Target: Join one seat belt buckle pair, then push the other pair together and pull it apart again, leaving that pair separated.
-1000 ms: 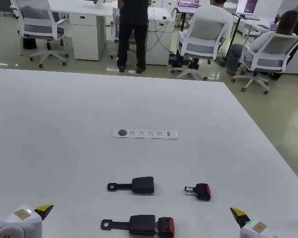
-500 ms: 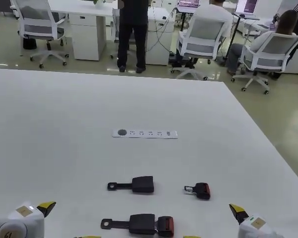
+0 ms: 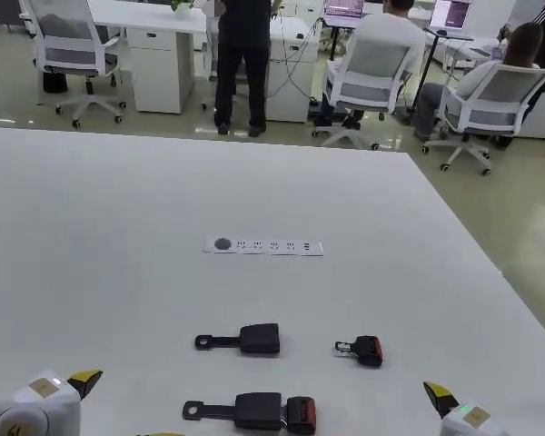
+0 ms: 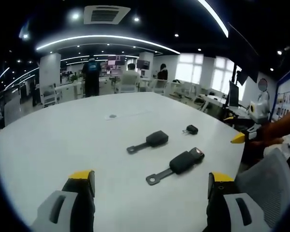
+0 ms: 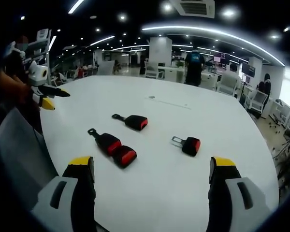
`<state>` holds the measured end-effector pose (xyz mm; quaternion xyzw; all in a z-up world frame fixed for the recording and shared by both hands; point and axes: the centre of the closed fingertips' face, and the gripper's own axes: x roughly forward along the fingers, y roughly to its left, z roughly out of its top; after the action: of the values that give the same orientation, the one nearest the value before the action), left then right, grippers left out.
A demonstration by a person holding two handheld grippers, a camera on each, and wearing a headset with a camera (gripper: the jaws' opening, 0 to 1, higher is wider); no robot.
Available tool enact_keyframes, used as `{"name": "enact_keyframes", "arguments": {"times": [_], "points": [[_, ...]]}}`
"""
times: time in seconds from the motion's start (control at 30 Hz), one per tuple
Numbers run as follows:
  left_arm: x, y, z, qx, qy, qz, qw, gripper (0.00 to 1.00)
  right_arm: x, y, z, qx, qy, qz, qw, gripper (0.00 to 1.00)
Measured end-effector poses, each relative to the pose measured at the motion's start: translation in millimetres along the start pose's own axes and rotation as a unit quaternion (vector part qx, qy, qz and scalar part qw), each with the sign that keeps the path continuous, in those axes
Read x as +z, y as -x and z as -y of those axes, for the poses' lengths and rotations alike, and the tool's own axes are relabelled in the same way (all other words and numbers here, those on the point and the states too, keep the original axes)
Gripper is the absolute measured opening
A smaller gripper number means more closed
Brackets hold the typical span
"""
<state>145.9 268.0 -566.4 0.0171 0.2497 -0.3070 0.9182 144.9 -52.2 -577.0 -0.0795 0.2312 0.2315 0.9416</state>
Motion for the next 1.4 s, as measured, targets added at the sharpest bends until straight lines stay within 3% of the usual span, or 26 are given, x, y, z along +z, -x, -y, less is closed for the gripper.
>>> {"name": "enact_keyframes", "arguments": {"times": [0.57,1.2,1.4], "points": [[0.3,1.5,-4.1,0.006,0.003,0.005,1.0,1.0,1.4,1.9,-1.8,0.001,-0.008,0.003,1.0,1.0],[7.4,4.8,6.4,0.004,0.006,0.009,0.9999,1.0,-4.8,4.1,2.3,-0.003,-0.008,0.001,1.0,1.0],[12.5,6.6,-1.3,0.01,0.015,0.021,0.9996,1.0,-5.1,4.9,2.3,-0.002,-0.011,0.0,0.9999,1.0]]}}
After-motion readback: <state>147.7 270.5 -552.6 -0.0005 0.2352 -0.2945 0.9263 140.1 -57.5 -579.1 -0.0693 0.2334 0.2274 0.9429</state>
